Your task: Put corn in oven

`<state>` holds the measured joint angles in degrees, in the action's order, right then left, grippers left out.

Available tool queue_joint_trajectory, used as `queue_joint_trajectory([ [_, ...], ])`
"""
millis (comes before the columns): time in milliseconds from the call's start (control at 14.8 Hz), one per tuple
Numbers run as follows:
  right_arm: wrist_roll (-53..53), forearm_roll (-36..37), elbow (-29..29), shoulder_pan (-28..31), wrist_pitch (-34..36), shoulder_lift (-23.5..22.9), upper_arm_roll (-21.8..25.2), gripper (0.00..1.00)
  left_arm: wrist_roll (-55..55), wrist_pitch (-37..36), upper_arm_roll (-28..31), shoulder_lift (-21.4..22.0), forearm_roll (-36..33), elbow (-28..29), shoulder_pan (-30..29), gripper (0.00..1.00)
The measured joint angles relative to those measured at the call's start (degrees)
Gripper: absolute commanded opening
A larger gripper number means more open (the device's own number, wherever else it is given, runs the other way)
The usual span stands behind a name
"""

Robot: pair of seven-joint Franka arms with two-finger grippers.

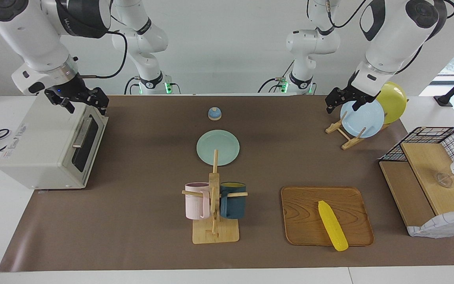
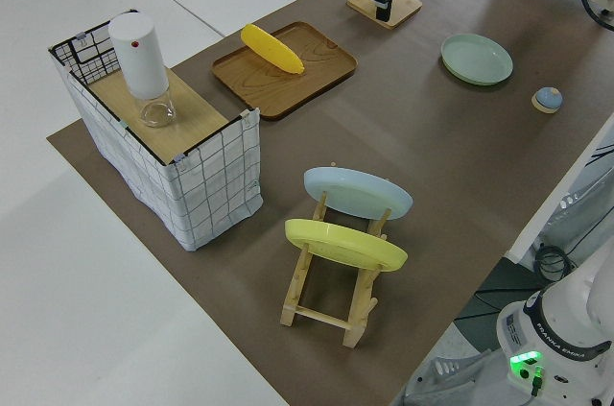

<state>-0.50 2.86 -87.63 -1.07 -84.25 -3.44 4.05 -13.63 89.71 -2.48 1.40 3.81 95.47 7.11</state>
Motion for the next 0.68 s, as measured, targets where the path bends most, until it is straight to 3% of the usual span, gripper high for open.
queue_joint_trajectory([
  [136,0.10,0.00,-0.41,0.04,0.00,0.06,0.00,0.00,-0.78,1.49,0.04,-0.06,0.00,0.00,-0.02,1.00],
  [407,3.97,0.00,-4.01,1.94,-3.29,1.06,0.07,0.00,-0.98,5.57,0.03,-1.95,0.13,-0.08,-0.02,1.00],
  [542,4.56,0.00,-5.91,3.09,-4.70,1.71,0.11,0.00,-0.98,7.39,-0.02,-6.48,0.15,-2.05,-0.01,1.00],
  [678,4.57,0.00,-6.59,3.31,-4.93,2.11,0.13,0.00,-0.97,8.53,-0.11,-14.26,0.15,-8.07,0.01,1.00],
])
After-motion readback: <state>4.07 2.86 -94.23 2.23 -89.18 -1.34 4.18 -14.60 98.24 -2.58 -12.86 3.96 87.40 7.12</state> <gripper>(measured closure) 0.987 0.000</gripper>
